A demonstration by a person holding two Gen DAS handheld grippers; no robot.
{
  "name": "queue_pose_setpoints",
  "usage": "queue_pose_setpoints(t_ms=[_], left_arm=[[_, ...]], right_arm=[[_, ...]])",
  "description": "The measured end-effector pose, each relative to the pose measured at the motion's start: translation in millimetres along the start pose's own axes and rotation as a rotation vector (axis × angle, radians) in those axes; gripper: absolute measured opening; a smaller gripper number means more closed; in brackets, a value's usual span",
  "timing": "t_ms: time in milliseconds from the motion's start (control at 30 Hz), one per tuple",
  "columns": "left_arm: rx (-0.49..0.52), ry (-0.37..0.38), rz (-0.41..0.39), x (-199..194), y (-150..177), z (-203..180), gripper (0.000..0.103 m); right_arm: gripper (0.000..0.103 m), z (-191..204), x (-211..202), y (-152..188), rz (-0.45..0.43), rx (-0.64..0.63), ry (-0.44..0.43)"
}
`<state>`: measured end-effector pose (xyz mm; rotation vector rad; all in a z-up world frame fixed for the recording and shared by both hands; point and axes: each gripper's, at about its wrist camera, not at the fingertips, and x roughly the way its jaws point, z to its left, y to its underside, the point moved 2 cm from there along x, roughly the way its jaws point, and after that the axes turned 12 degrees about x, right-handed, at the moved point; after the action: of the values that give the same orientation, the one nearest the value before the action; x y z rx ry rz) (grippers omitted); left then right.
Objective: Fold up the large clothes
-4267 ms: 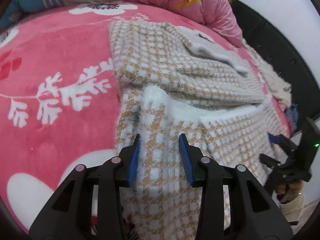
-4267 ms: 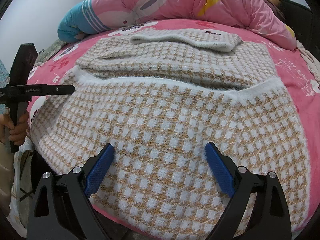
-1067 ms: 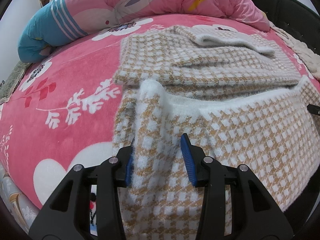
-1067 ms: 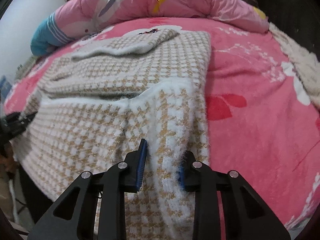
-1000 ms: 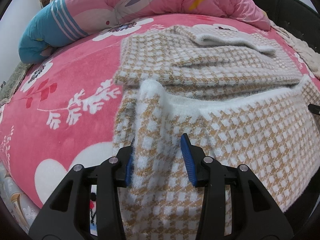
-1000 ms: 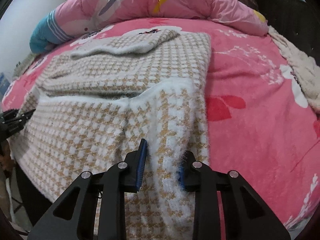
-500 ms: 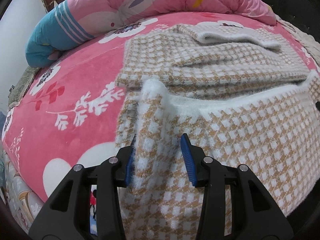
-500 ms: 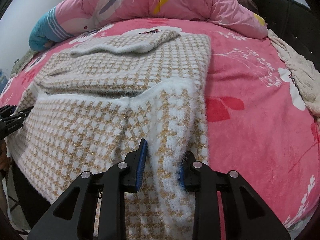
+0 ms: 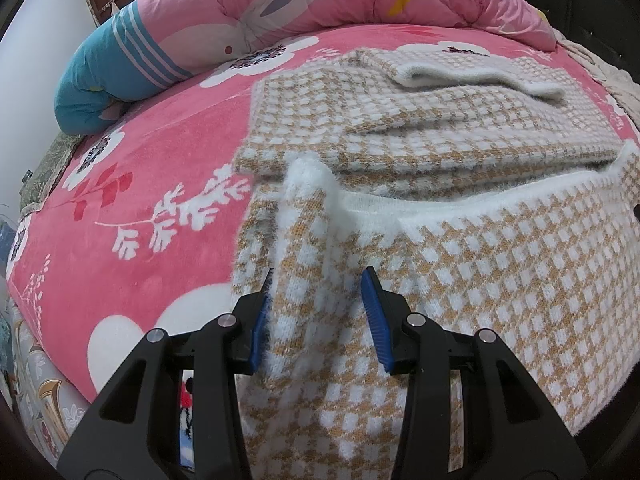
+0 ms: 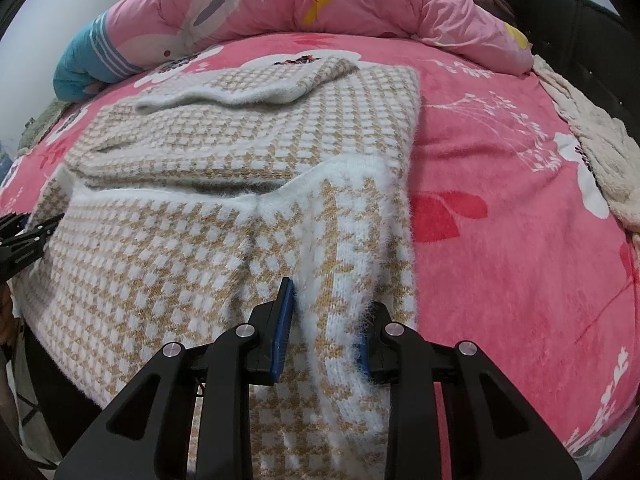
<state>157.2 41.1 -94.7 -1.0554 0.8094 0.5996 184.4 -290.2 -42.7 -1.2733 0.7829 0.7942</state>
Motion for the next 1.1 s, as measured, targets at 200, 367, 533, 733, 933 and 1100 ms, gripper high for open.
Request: queue_pose_setpoints(t_ms=[200, 367, 533, 733, 933, 1100], left_arm=[[0.002, -0.002, -0.001, 0.0, -0.2, 0.0, 0.040], [0.001, -0.005, 0.000, -2.6, -0.2, 1.0, 0.040], [0.001, -0.007, 0.000, -3.5, -0.5, 2.0, 0.040], [0.004, -0.013, -0.001, -4.2, -1.0, 2.5, 0.041], [0.005, -0.019, -0.002, -5.1, -0.8, 1.1, 0.041], [0.004, -0.020, -0.003, -4.9, -1.1, 0.3, 0.042]], right_arm=[[0.026, -0.3, 0.2, -0.6, 0.000, -0.003, 0.003], [0.026, 0.5, 0.1, -0.3, -0.001, -0.001, 0.006], [0.026, 1.1, -0.1, 0.2, 0.000, -0.002, 0.010], [0.026, 4.1, -2.1, 1.3, -0.002, -0.005, 0.023], [0.026, 7.9, -7.2, 2.2, -0.013, -0.018, 0.047], [0.022, 12.5, -12.1, 2.5, -0.023, -0.032, 0.064]])
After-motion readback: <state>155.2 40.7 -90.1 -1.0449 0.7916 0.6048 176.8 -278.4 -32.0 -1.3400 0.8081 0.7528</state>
